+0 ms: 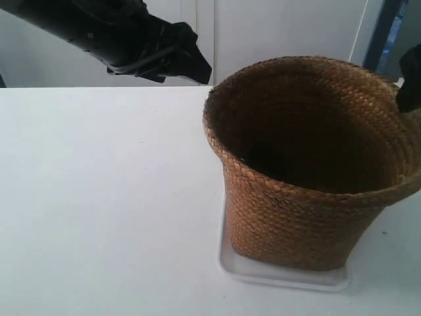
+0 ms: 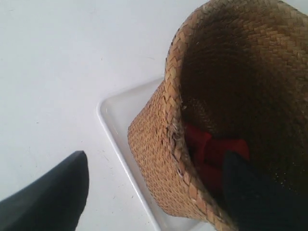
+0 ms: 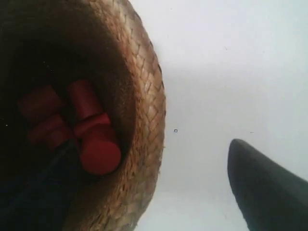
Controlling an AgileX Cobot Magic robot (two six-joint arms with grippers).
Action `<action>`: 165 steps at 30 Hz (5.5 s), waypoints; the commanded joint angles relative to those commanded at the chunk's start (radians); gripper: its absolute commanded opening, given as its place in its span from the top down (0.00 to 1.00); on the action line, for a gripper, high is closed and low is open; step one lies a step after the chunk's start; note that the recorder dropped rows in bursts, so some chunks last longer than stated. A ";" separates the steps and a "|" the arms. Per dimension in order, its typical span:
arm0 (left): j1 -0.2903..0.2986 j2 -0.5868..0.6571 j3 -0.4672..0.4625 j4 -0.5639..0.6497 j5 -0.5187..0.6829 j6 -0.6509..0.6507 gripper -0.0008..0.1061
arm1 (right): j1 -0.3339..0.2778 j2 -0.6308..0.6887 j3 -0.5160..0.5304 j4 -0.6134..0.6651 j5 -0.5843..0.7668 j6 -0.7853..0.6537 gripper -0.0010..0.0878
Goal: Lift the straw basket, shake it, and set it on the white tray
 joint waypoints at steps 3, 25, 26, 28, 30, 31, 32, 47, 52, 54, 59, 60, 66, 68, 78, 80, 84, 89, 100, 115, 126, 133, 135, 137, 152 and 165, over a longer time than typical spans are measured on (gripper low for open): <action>0.000 -0.045 0.000 0.020 0.015 0.000 0.26 | 0.000 -0.047 0.000 0.021 0.000 -0.022 0.13; 0.000 -0.411 0.329 0.035 -0.060 0.087 0.99 | 0.000 -0.332 0.181 0.178 -0.104 -0.045 0.99; 0.000 -0.456 0.372 0.031 -0.103 0.107 0.99 | 0.000 -0.351 0.199 0.178 -0.123 -0.045 0.99; 0.000 -0.526 0.423 0.028 -0.136 0.143 0.99 | 0.000 -0.373 0.210 0.171 -0.140 -0.045 0.99; 0.000 -0.569 0.454 0.008 -0.146 0.173 0.99 | 0.000 -0.383 0.210 0.169 -0.138 -0.045 0.99; 0.000 -0.586 0.467 -0.004 -0.149 0.191 0.99 | 0.000 -0.385 0.210 0.169 -0.138 -0.045 0.99; 0.000 -0.606 0.482 -0.018 -0.151 0.207 0.99 | 0.000 -0.387 0.210 0.169 -0.138 -0.045 0.99; 0.000 -0.692 0.540 -0.028 -0.092 0.183 0.99 | 0.000 -0.388 0.210 0.169 -0.136 -0.045 0.99; 0.000 -0.692 0.540 -0.023 -0.092 0.186 0.99 | 0.000 -0.388 0.210 0.169 -0.135 -0.045 0.99; 0.000 -0.692 0.540 0.016 -0.100 0.228 0.99 | 0.000 -0.388 0.210 0.169 -0.135 -0.045 0.99; 0.004 -0.737 0.540 0.039 -0.110 0.240 0.99 | 0.000 -0.388 0.210 0.169 -0.135 -0.045 0.99; 0.007 -0.750 0.540 0.044 -0.112 0.258 0.99 | 0.000 -0.388 0.210 0.169 -0.135 -0.045 0.99; 0.142 -0.850 0.549 0.044 -0.111 0.272 0.99 | 0.000 -0.388 0.210 0.169 -0.135 -0.045 0.99; 0.202 -0.897 0.566 0.044 -0.109 0.272 0.99 | 0.000 -0.388 0.210 0.169 -0.135 -0.045 0.99; 0.428 -1.187 0.744 0.046 -0.211 0.323 0.99 | 0.000 -0.388 0.210 0.169 -0.135 -0.045 0.99; 0.449 -1.241 0.786 0.046 -0.230 0.357 0.99 | 0.000 -0.388 0.210 0.169 -0.135 -0.045 0.99; 0.469 -1.342 0.882 0.049 -0.270 0.389 0.99 | 0.000 -0.388 0.210 0.169 -0.135 -0.045 0.99; 0.469 -1.435 1.017 0.047 -0.332 0.391 0.99 | 0.000 -0.388 0.210 0.169 -0.135 -0.045 0.99; 0.469 -1.487 1.268 0.045 -0.391 0.361 0.99 | 0.000 -0.388 0.210 0.169 -0.128 -0.045 0.99; 0.469 -1.487 1.400 0.427 -0.394 -0.099 0.99 | 0.000 -0.388 0.210 0.169 -0.128 -0.045 0.99; 0.469 -1.487 1.467 0.484 -0.368 -0.140 0.99 | 0.000 -0.388 0.210 0.169 -0.128 -0.045 0.99; 0.469 -1.487 1.467 0.484 -0.368 -0.140 0.99 | 0.000 -0.388 0.210 0.169 -0.128 -0.045 0.99; 0.469 -1.487 1.467 0.484 -0.368 -0.140 0.99 | 0.000 -0.388 0.210 0.169 -0.128 -0.045 0.99; 0.469 -1.487 1.467 0.484 -0.368 -0.140 0.99 | 0.000 -0.388 0.210 0.169 -0.128 -0.045 0.99; 0.469 -1.487 1.467 0.484 -0.368 -0.140 0.99 | 0.000 -0.685 0.482 0.067 -0.513 -0.071 0.99; 0.469 -1.487 1.467 0.484 -0.368 -0.140 0.99 | 0.000 -1.085 0.942 0.021 -0.788 -0.071 0.99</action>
